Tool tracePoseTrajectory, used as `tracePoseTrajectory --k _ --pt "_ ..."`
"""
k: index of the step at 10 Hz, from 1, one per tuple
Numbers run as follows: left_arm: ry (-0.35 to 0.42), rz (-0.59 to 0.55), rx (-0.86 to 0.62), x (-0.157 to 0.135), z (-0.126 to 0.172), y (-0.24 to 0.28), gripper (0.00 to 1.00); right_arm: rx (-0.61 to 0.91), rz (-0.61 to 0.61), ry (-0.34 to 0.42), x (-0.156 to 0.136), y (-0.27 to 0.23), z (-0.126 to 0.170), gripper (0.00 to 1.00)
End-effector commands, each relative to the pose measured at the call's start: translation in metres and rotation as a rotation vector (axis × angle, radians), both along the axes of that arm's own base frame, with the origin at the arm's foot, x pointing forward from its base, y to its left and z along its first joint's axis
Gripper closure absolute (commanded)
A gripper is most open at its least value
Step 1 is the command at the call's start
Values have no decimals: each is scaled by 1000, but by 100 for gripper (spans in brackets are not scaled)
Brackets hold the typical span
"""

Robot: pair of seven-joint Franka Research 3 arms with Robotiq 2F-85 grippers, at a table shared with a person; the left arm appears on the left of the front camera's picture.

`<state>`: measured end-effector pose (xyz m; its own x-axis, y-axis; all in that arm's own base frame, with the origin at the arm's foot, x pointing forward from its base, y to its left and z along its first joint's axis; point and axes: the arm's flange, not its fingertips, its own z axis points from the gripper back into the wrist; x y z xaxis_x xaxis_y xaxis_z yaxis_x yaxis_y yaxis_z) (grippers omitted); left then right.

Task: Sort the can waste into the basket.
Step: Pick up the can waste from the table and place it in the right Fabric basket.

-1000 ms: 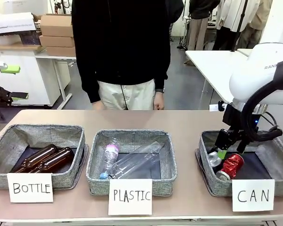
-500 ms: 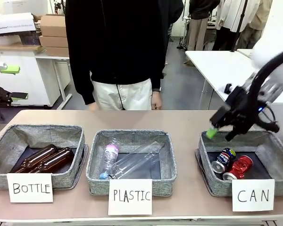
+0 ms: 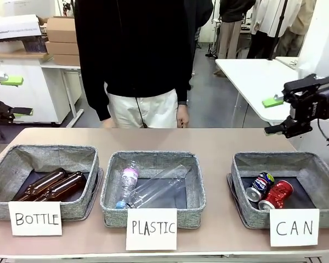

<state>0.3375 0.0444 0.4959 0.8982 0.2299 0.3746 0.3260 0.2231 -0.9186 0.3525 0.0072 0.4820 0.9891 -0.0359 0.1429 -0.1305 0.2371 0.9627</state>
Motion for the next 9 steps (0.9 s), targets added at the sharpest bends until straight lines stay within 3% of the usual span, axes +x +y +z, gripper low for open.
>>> tracePoseTrajectory --k 1,9 --pt "1 12 -19 -1 3 -2 1 -165 33 -9 -7 4 12 0" --pt "1 12 -19 -1 3 -2 1 -165 33 -9 -7 4 12 0"
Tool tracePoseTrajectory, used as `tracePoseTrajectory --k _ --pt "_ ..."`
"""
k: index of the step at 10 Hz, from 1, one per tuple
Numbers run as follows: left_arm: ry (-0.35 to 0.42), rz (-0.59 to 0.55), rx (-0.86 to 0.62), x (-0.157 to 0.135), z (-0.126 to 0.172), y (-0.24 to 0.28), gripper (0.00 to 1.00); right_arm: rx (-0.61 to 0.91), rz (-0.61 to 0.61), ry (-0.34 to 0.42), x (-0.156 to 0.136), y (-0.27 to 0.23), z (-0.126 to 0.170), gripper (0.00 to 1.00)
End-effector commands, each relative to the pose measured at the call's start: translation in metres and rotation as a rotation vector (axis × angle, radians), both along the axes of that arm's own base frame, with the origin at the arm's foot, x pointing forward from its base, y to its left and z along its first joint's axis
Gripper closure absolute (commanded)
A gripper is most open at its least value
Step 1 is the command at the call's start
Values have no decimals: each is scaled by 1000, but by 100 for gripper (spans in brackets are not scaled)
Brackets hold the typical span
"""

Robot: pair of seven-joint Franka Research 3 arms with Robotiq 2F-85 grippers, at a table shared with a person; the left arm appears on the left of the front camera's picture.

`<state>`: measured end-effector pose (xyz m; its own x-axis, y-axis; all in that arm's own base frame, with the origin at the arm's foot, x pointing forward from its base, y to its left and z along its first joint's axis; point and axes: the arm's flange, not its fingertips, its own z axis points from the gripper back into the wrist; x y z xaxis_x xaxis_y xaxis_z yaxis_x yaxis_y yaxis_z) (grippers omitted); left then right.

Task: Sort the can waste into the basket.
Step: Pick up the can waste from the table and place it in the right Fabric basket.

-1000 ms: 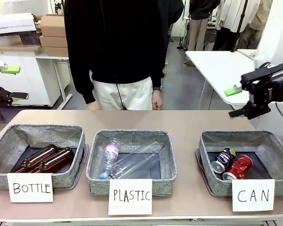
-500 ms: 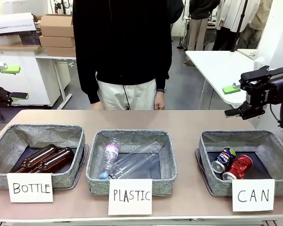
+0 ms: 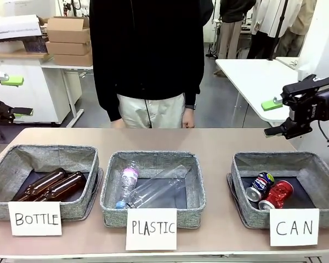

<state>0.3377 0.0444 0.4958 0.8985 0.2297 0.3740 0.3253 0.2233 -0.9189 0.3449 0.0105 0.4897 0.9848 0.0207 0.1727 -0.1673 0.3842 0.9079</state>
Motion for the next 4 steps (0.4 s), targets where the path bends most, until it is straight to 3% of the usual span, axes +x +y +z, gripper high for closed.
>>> tracePoseTrajectory --k 1,4 --pt "1 12 -19 -1 3 -2 1 -4 0 20 0 1 5 0" --pt "1 12 -19 -1 3 -2 1 -4 0 20 0 1 5 0"
